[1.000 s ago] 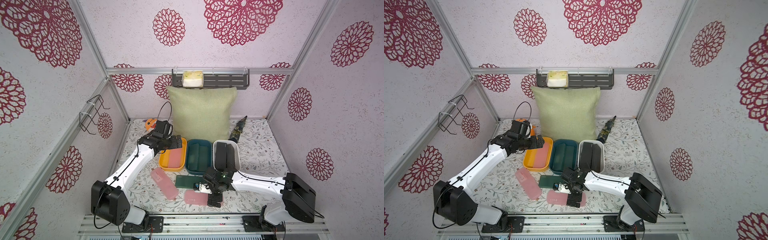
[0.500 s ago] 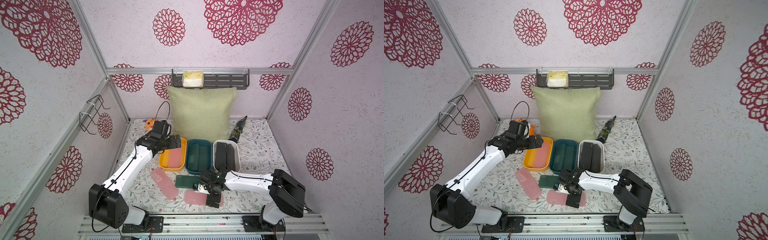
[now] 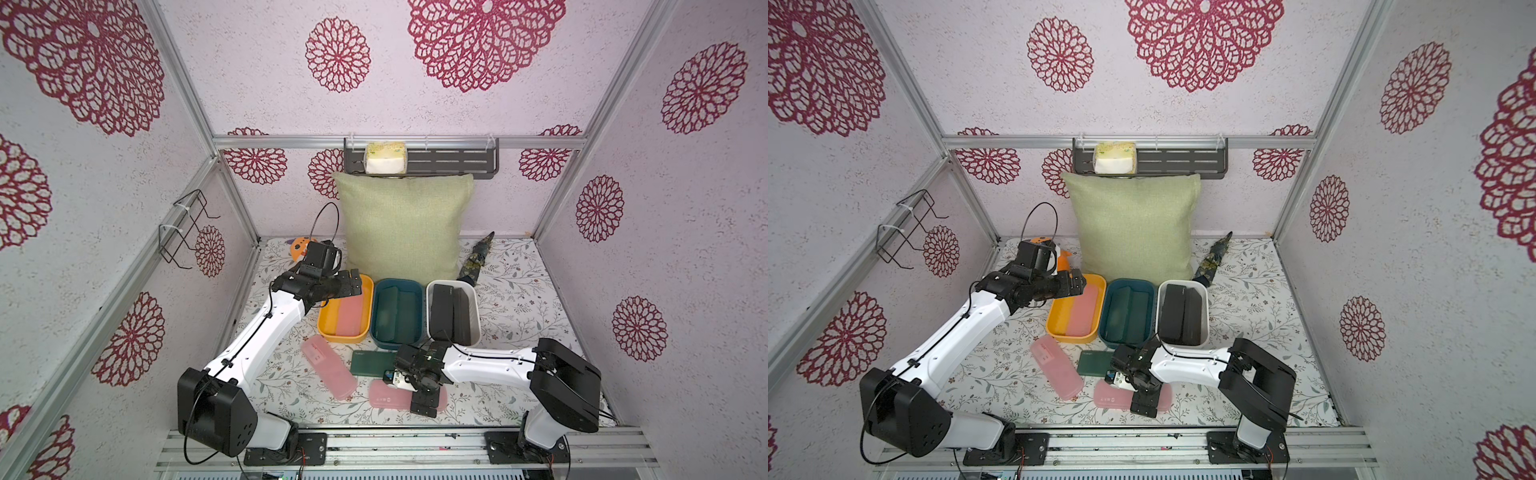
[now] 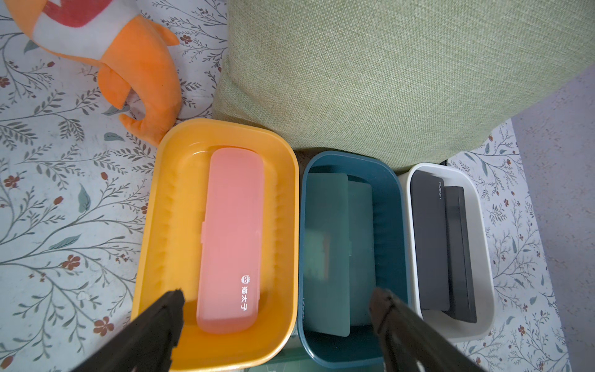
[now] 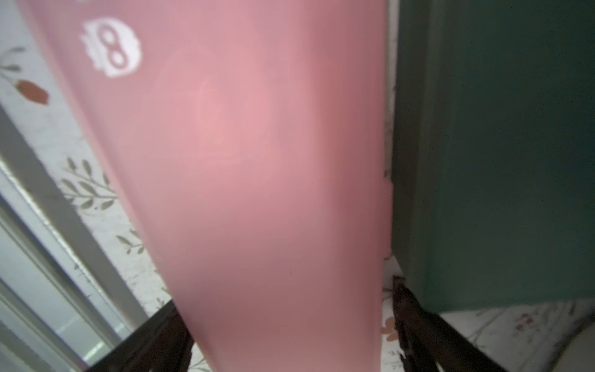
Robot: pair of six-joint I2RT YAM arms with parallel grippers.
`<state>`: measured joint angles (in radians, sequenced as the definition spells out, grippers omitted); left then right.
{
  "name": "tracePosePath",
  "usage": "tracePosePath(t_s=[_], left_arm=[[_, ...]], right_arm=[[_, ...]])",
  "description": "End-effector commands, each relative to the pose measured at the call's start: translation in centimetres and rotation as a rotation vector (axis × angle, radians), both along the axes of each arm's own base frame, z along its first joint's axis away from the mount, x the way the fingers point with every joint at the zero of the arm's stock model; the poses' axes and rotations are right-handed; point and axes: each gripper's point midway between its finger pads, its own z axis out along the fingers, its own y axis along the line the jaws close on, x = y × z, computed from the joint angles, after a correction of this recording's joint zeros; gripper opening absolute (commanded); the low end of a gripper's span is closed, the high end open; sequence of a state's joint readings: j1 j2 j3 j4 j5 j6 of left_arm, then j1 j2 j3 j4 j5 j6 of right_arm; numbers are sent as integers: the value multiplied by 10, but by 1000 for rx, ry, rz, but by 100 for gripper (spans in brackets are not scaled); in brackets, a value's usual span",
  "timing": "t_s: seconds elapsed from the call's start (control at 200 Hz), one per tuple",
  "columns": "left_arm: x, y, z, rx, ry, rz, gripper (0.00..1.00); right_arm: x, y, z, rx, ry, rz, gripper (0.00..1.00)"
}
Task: Place the pencil cases by color into the storage box
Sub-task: Pick up the pencil case from the center of the board.
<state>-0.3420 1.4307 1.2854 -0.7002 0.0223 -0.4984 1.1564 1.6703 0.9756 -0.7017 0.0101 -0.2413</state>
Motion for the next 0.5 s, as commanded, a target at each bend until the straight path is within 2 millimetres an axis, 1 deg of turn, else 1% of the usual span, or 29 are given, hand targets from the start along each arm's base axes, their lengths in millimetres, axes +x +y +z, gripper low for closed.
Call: tracePosePath(t_s=[0.0, 0.195, 0.365, 0.495], left_arm=[[1, 0, 1, -10, -9, -9, 97], [-1, -1, 1, -15, -8, -15, 97], [-5, 0, 0, -16, -7, -14, 97], [-7, 0, 0, -21, -5, -15, 97]], right_arm=[[-11, -4, -6, -55, 22, -9, 94], [-19, -3, -10, -96, 27, -1, 85], [-22, -1, -7, -95, 29, 6, 67], [-21, 0, -2, -92, 21, 8, 59]])
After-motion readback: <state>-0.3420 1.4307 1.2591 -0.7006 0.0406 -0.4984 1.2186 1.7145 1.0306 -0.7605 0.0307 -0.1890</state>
